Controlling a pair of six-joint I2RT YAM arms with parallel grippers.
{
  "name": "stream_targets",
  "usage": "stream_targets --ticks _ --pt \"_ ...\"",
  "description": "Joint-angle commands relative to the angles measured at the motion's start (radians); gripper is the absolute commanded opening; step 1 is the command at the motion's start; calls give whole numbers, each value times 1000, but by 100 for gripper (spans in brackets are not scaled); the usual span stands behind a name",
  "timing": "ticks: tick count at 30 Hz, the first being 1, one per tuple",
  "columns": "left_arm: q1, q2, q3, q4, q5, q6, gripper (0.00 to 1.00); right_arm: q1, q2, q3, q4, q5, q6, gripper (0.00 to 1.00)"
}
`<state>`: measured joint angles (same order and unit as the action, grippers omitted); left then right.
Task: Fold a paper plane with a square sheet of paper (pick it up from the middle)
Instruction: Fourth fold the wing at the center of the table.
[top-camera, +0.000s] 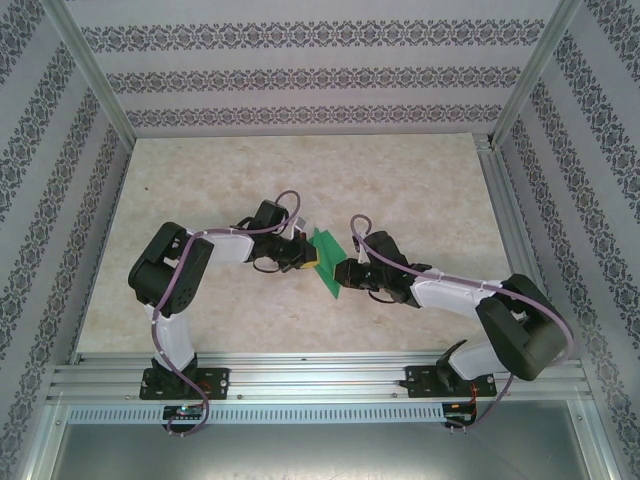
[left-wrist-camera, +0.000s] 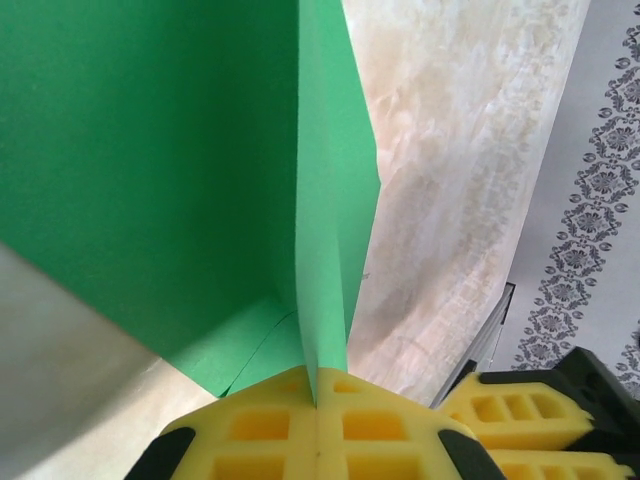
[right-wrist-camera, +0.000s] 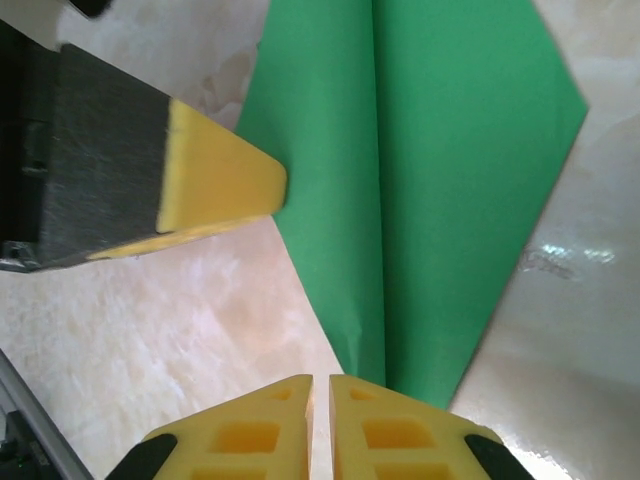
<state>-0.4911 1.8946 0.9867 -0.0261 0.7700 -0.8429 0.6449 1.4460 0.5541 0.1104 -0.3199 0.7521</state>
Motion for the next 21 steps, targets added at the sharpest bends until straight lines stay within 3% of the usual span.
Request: stream_targets --ticks 1,5,21 --pt "13 6 39 -65 25 90 1 -12 36 27 69 -46 53 13" --pt "14 20 68 -160 -5 168 0 -13 66 36 86 -59 68 13" --pt "22 44 83 -211 -5 250 1 -27 145 67 110 -90 118 14"
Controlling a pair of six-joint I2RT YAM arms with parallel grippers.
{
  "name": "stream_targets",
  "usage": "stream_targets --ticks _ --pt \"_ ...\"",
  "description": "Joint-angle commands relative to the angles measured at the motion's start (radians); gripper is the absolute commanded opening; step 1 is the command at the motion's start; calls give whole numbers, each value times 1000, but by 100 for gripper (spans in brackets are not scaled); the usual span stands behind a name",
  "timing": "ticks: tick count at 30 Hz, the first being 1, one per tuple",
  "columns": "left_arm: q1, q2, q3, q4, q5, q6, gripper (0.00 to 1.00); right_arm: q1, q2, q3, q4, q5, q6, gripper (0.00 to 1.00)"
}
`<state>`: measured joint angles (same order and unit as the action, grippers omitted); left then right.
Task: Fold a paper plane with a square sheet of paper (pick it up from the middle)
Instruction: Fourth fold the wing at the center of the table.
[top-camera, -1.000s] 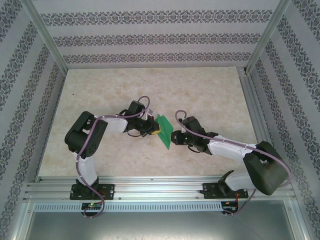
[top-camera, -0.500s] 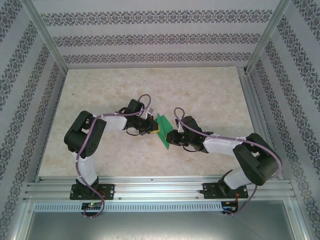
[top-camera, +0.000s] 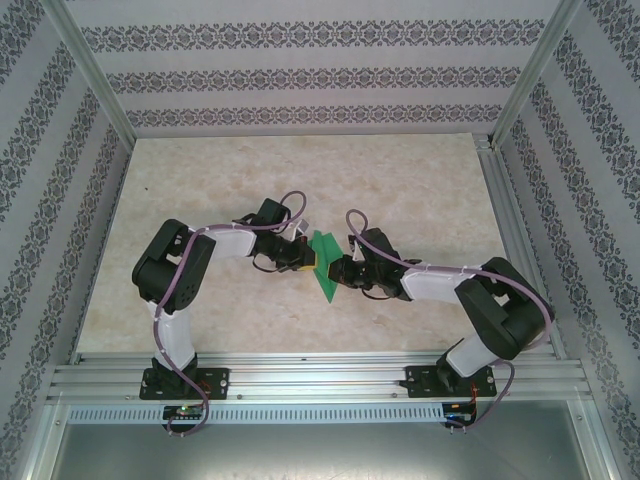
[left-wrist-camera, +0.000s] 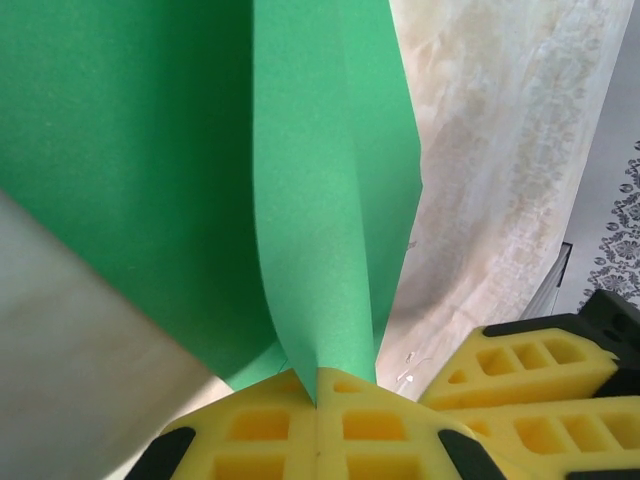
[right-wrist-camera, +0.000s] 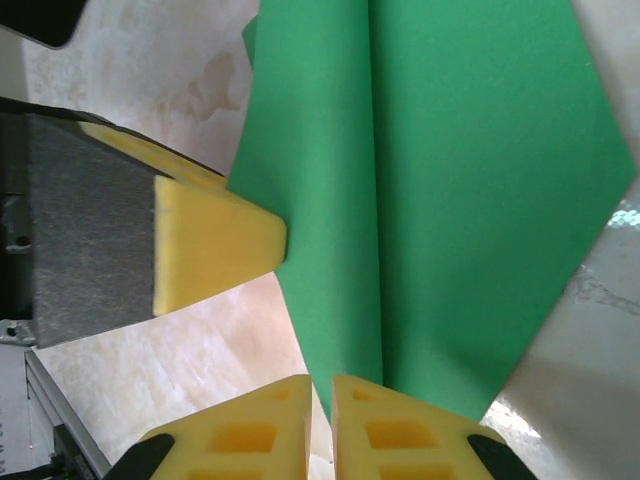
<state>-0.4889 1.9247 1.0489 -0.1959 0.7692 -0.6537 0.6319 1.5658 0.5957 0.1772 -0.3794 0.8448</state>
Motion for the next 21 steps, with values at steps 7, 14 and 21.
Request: stream_targets --ticks 7,14,21 --pt "46 26 27 -63 18 99 1 -23 82 16 59 -16 47 14" --pt "48 66 50 -92 32 135 1 -27 126 34 -31 15 14 14" --pt "51 87 107 -142 12 204 2 -26 119 52 -114 41 -34 14"
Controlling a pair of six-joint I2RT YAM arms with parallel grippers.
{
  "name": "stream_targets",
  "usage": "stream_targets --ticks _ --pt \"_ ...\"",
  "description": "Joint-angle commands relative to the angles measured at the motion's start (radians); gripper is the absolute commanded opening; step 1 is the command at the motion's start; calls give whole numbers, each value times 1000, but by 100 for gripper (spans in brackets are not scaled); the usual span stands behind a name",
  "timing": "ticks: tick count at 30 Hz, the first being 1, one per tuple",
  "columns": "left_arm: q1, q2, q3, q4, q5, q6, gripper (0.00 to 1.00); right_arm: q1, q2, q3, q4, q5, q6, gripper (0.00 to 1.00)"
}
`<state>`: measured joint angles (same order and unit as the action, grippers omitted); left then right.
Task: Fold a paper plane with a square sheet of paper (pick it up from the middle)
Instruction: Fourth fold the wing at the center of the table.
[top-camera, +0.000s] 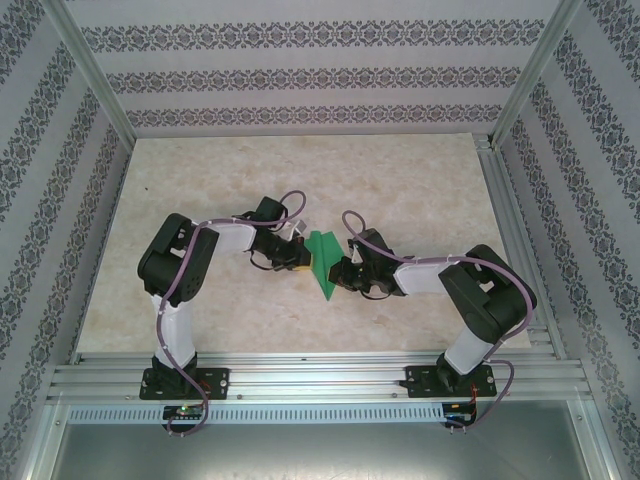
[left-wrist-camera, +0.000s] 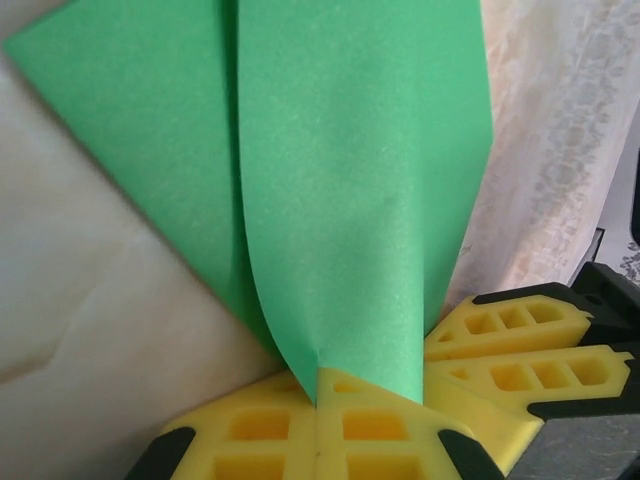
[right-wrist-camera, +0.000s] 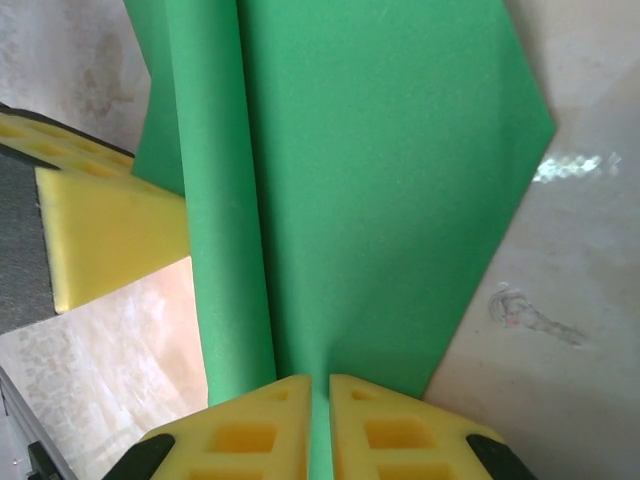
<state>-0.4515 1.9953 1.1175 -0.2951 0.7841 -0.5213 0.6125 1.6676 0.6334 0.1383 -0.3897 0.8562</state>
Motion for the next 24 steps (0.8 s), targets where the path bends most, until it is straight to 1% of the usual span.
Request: stream_targets --ticks 1,4,9,16,24 --pt "14 17 48 -51 -8 79 2 -7 14 18 -87 54 -54 14" --pt "14 17 57 -44 12 85 3 -7 11 24 -109 64 -66 14" --pt "14 34 80 -74 -7 115 2 -8 14 41 -132 66 -83 13" --pt "14 62 88 -62 -12 120 3 -9 11 41 -136 65 -86 13" --pt "14 69 114 -66 36 136 5 -9 10 66 -169 69 -109 13"
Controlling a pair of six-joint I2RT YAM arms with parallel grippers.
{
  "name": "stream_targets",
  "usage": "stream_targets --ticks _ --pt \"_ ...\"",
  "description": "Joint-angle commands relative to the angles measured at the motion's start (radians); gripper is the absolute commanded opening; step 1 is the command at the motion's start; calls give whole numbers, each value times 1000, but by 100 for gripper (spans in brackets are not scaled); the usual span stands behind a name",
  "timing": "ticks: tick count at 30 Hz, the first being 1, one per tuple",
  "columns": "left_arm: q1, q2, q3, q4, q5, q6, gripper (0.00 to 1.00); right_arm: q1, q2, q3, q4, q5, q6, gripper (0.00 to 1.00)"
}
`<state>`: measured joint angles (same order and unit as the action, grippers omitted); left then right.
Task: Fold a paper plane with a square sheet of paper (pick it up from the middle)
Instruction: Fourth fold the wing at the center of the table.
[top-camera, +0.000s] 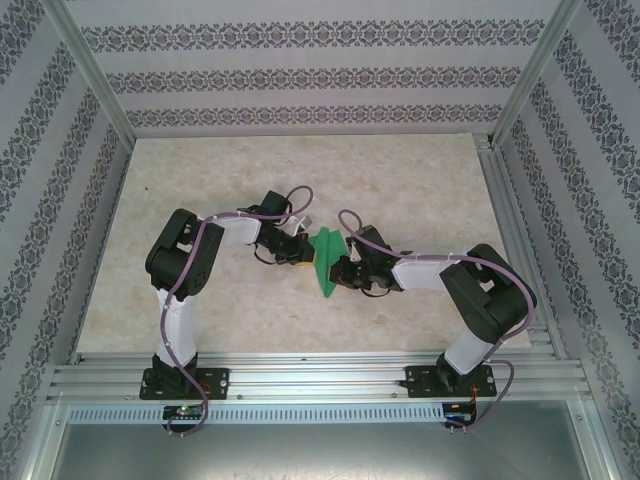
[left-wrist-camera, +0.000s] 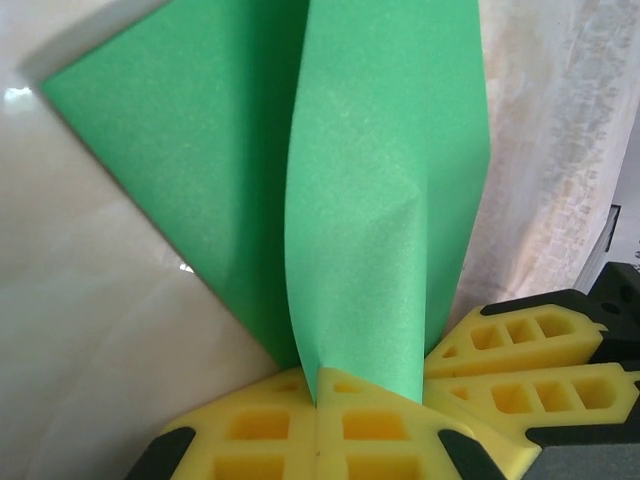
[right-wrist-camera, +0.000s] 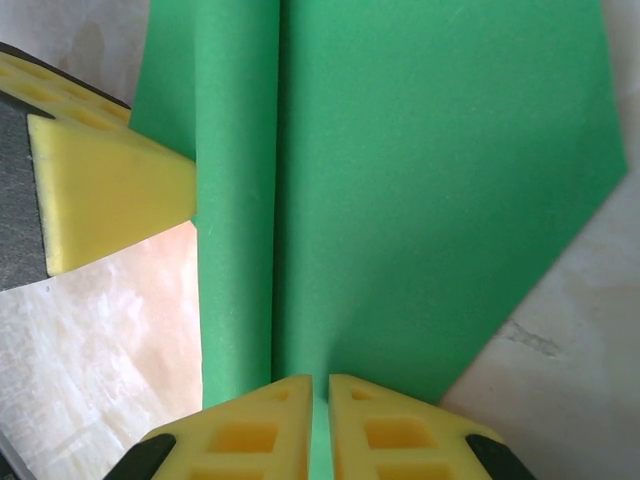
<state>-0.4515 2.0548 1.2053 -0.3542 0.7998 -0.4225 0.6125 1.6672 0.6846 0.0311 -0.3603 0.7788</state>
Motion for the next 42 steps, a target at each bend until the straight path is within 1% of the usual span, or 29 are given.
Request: stream_targets --ticks 1,13,20,25,29,35,42 --pt "13 8 30 -8 20 37 5 -8 12 15 -63 42 -33 13" --pt "8 5 35 27 94 28 5 -8 20 27 -74 56 -41 13" --pt "8 28 61 2 79 52 6 -10 23 26 -77 54 -45 13" --pt "7 48 88 -38 46 77 6 -10 25 25 -78 51 -46 13" --pt "7 55 88 -39 33 82 5 -10 22 26 -73 48 -44 13" --pt "6 70 99 -16 72 78 6 -10 30 28 -71 42 -44 13" --pt "-2 92 112 -32 85 90 7 -11 14 46 -73 45 -46 13"
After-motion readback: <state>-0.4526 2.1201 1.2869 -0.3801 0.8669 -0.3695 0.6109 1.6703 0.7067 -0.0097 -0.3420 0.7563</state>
